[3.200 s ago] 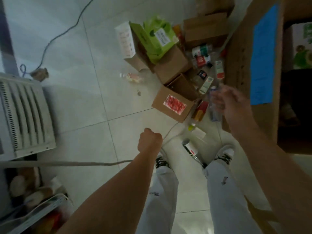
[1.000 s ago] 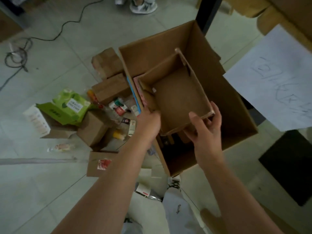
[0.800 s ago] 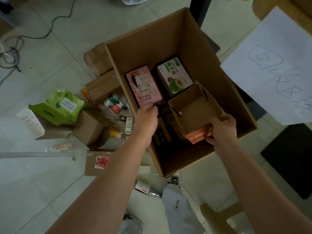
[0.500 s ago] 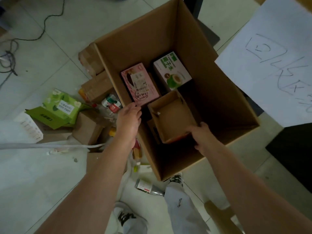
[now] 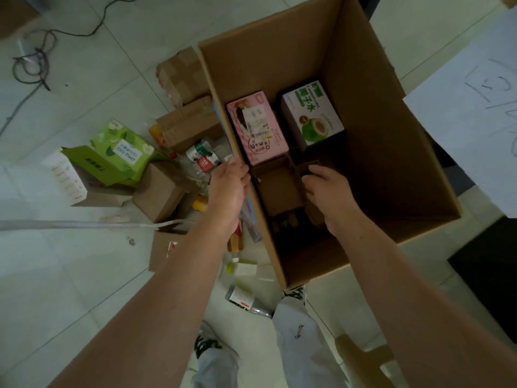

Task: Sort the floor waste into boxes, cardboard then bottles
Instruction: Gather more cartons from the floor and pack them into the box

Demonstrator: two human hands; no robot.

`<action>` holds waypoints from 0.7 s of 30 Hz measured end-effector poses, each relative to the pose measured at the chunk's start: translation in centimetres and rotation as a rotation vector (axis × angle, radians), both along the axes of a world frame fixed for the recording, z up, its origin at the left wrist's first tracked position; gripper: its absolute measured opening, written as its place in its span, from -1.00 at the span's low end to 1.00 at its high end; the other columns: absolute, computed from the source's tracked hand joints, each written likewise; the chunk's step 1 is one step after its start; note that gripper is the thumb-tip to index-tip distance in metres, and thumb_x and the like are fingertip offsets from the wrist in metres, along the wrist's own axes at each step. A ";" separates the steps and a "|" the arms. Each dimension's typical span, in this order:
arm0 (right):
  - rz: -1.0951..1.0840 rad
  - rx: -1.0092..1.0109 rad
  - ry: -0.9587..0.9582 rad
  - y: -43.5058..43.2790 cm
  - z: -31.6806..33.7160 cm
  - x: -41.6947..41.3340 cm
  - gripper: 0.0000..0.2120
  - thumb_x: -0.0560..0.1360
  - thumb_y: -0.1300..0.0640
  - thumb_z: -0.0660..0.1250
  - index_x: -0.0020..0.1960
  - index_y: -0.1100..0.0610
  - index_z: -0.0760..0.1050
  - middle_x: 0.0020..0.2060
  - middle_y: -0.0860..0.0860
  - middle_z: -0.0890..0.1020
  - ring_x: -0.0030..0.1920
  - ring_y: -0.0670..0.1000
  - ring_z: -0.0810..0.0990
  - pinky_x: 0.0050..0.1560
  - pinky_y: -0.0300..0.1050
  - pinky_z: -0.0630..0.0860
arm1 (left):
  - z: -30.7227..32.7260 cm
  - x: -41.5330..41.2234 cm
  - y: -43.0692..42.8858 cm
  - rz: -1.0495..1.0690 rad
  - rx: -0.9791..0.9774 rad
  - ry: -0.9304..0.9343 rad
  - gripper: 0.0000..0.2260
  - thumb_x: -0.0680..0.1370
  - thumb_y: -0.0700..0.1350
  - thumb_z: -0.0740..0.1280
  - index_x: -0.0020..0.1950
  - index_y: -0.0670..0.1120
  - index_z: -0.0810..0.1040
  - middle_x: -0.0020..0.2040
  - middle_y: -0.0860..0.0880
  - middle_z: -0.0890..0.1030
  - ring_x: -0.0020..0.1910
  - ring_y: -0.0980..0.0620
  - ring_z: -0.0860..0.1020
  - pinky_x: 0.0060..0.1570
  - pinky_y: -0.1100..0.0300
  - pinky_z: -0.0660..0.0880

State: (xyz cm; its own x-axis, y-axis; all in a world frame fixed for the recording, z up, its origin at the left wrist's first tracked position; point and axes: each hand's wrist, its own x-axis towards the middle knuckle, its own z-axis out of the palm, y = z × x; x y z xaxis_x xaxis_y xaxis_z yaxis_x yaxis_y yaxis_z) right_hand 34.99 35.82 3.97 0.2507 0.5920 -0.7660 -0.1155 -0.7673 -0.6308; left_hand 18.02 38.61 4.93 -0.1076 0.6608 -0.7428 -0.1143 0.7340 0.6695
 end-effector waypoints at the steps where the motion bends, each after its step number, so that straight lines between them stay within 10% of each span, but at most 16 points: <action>1: -0.001 0.038 -0.010 0.2 0.3 -0.9 -0.63 0.57 0.13 0.30 0.37 -0.01 0.44 0.08 -0.03 0.60 0.07 -0.05 0.60 -0.10 -0.25 0.53 | 0.0 -0.7 0.0 0.018 0.005 0.008 -0.73 0.69 -0.04 0.08 0.28 -0.08 0.47 0.02 0.03 0.59 -0.03 0.15 0.56 -0.03 0.31 0.48; 5: 0.093 0.205 -0.004 0.9 2.4 -5.1 -0.66 0.57 0.12 0.31 0.34 -0.01 0.47 0.19 -0.07 0.58 0.22 -0.11 0.54 0.28 -0.13 0.47 | 0.1 -3.8 -0.3 0.089 0.047 -0.004 -0.72 0.68 -0.03 0.10 0.30 -0.11 0.45 0.06 -0.03 0.58 -0.07 0.16 0.56 -0.16 0.33 0.45; 11: 0.232 0.351 0.049 0.7 5.3 -12.9 -0.65 0.60 0.26 0.26 0.37 0.13 0.44 0.24 0.00 0.57 0.24 -0.11 0.54 0.22 -0.27 0.51 | 0.4 -11.5 -2.1 0.178 0.123 0.207 -0.58 0.56 0.09 0.19 0.41 0.07 0.39 0.35 -0.01 0.51 0.32 0.00 0.49 0.34 0.00 0.40; 21: 0.447 0.157 0.043 -4.5 -1.0 -23.5 -0.75 0.59 0.20 0.28 0.25 0.02 0.49 0.12 -0.10 0.61 0.21 -0.08 0.55 0.33 -0.03 0.46 | -5.9 -26.5 -12.1 0.331 -0.250 0.330 -0.55 0.67 0.02 0.08 0.56 0.03 0.15 0.54 -0.09 0.25 0.46 -0.16 0.29 0.38 -0.05 0.26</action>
